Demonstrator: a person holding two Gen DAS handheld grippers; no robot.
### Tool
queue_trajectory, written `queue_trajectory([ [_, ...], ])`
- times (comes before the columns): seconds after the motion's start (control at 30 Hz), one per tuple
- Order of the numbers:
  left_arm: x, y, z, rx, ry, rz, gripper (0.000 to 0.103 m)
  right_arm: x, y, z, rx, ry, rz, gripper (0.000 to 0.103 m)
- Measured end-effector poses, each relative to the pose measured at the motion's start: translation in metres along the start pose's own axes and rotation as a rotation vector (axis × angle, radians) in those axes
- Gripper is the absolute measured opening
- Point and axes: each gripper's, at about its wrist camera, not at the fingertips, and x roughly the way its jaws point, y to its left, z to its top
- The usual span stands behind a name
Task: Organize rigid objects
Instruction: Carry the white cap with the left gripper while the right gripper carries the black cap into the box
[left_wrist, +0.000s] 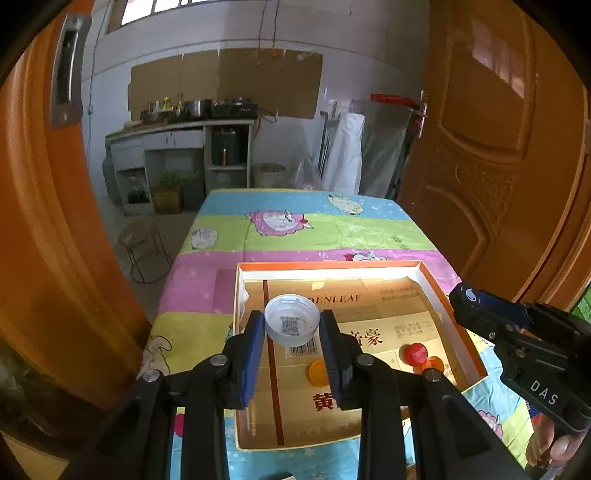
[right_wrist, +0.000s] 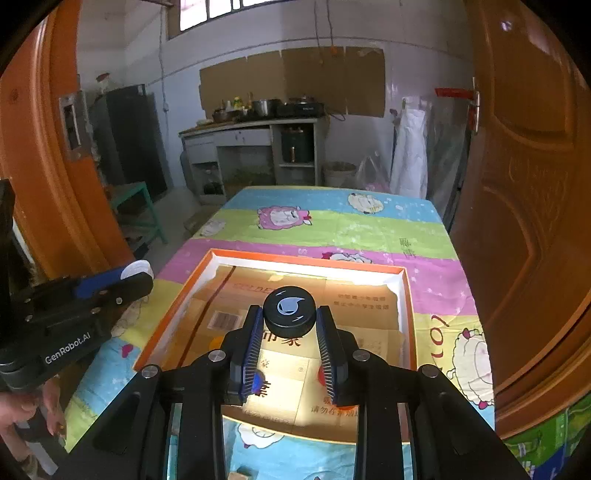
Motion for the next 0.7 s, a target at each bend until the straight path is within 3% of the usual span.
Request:
queue_trajectory([
  [0.7, 0.068, 0.015, -0.042, -0.014, 0.182, 0.042, 0.031, 0.08, 0.005, -0.033, 0.003, 0.198, -0.028, 0.03],
])
